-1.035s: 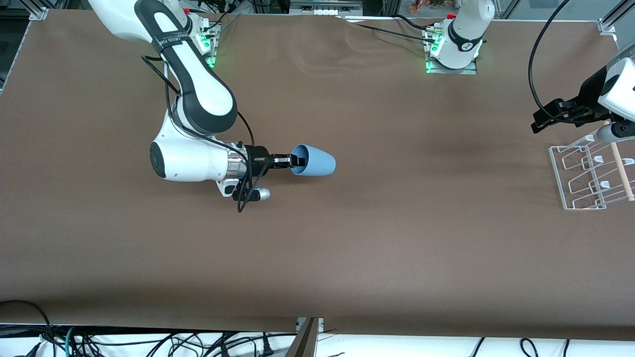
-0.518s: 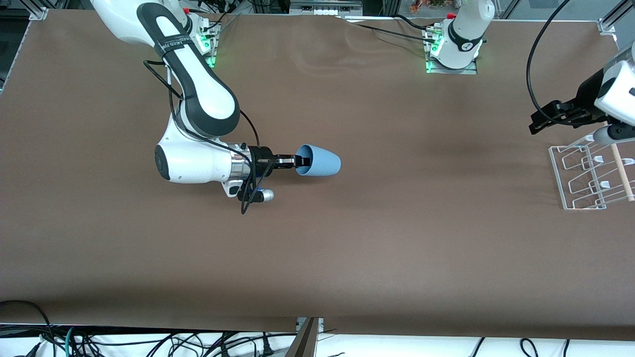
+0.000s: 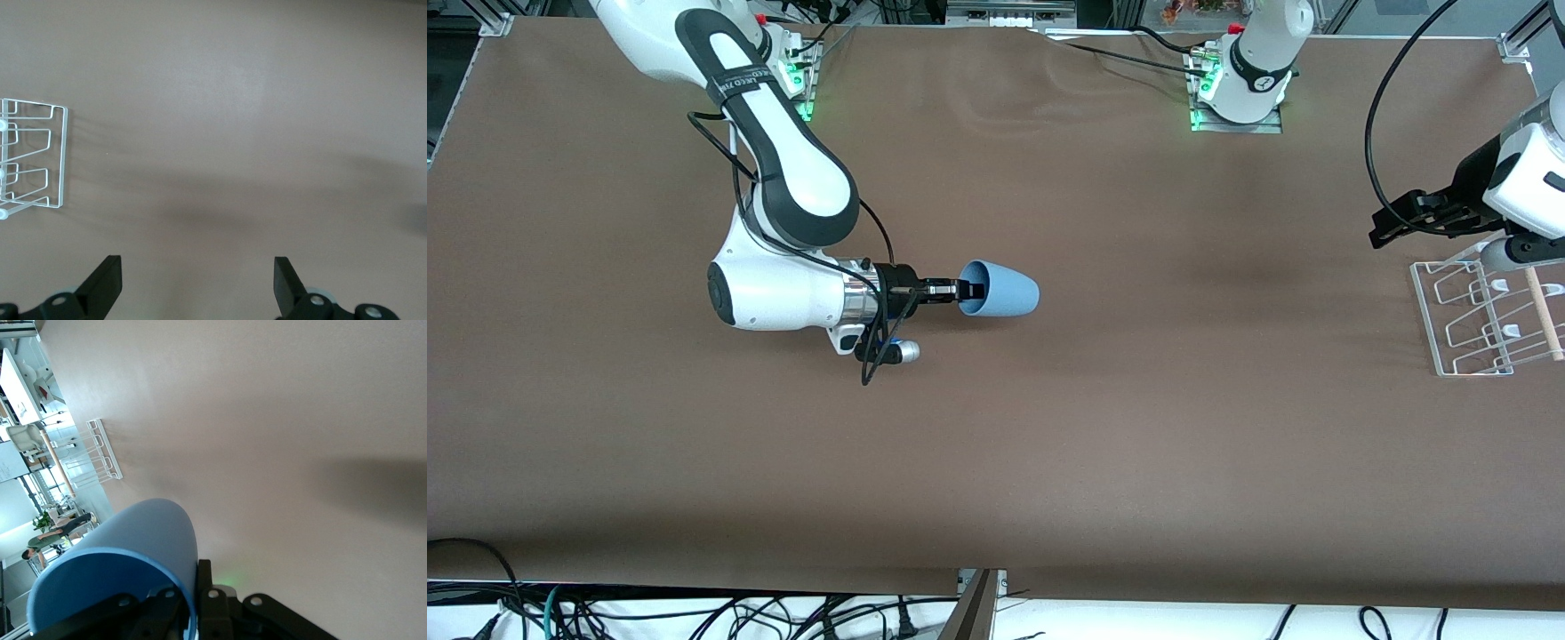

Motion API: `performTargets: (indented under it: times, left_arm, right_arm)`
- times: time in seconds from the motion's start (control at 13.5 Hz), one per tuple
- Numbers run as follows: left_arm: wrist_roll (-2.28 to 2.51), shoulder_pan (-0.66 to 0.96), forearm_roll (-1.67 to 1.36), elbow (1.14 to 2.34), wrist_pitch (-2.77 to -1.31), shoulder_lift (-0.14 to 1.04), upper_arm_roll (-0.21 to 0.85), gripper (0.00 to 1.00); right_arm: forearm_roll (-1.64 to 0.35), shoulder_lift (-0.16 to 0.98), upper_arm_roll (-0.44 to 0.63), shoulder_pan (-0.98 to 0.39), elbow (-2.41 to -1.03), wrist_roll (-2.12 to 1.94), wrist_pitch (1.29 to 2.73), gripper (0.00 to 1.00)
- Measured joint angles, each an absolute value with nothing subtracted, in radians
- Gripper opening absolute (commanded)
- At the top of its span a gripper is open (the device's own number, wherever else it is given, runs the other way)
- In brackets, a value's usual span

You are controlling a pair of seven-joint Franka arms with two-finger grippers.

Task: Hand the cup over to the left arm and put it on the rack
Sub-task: 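Move the left gripper toward the cup held by the right gripper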

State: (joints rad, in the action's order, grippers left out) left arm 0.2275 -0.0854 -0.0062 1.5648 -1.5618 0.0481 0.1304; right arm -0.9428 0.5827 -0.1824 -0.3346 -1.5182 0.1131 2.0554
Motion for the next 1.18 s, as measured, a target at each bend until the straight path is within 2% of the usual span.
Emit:
performTargets:
  times: [1.18]
  left_arm:
    - [0.226,-0.053,-0.008,1.565,-1.562,0.057,0.156,1.0]
  right_arm:
    - [-1.064,0.595,-0.187,-0.361,-1.518,0.118,2.113,0.0]
